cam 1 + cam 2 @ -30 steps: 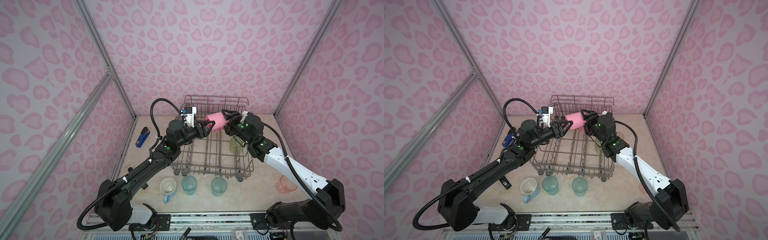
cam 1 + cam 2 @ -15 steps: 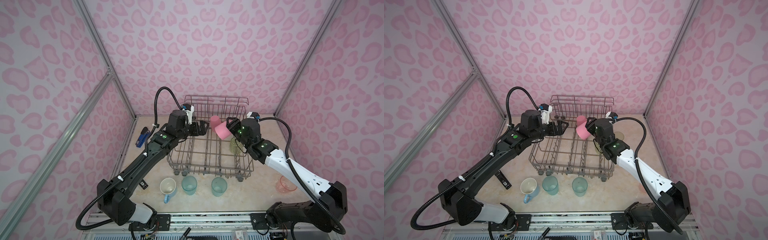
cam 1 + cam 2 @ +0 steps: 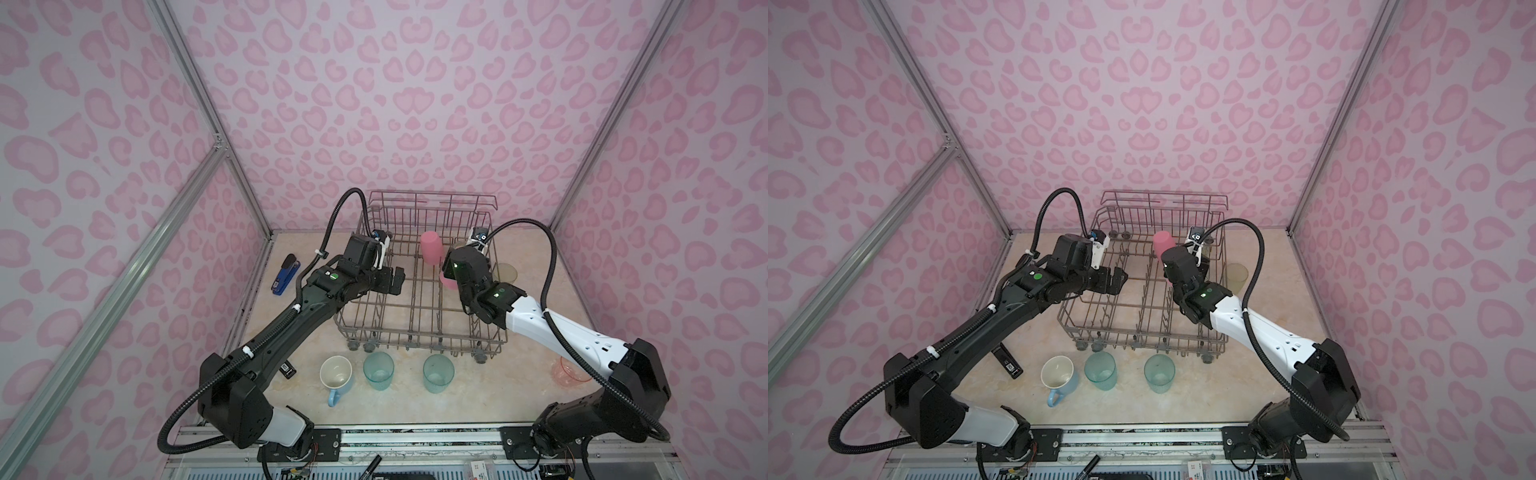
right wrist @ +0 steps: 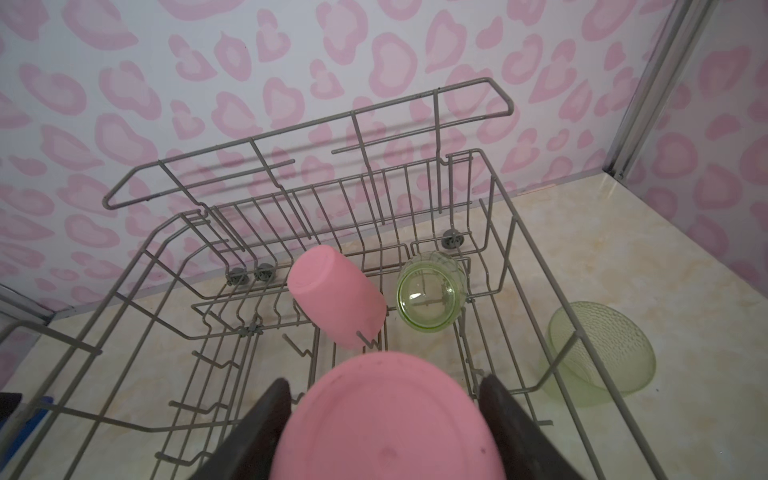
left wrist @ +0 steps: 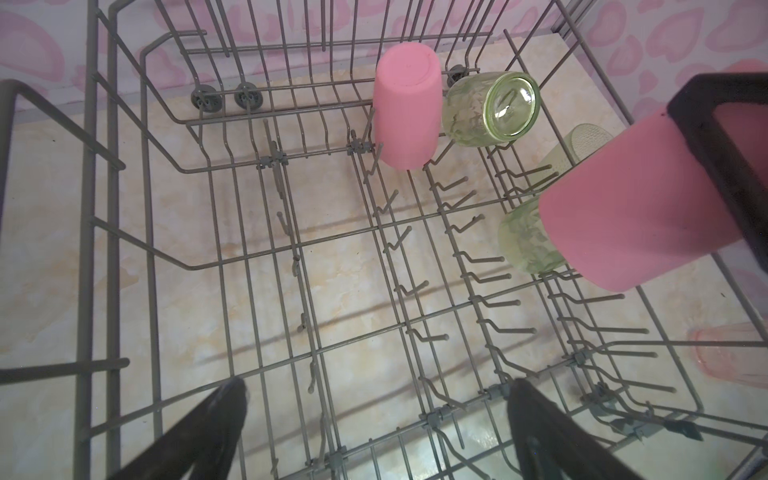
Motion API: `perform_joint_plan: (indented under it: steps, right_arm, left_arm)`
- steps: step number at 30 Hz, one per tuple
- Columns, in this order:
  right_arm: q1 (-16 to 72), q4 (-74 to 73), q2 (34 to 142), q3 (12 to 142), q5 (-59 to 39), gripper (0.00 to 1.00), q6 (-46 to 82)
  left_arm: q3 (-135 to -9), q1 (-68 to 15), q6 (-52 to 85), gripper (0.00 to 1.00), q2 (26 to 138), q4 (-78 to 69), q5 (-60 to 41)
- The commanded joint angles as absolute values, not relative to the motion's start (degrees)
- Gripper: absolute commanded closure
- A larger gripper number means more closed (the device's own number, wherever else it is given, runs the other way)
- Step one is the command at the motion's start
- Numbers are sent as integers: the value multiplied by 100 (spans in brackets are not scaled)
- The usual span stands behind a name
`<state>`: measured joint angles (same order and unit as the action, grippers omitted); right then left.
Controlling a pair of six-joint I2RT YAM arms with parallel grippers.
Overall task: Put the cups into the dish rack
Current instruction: 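Lower the pink cup into the rack before the other pink cup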
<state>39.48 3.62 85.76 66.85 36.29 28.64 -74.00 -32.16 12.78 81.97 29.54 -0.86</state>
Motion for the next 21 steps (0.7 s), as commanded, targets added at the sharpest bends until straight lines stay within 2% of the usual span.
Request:
perform_joint_plan:
  steps: [1,12,21]
  right_arm:
    - [4029,-142,8836,6699,4117,41,2283]
    - [4222,-1791,9792,6805,4568,41,1362]
    - [4210,-2250,10312,7016,4676,41,1020]
  left_arm:
    - [-6816,-3266,1107,1,7809,2408,105]
    - [-6621,-3477,888,1,7617,2253,617]
    - [-6629,-3480,1000,0,7488,2284,878]
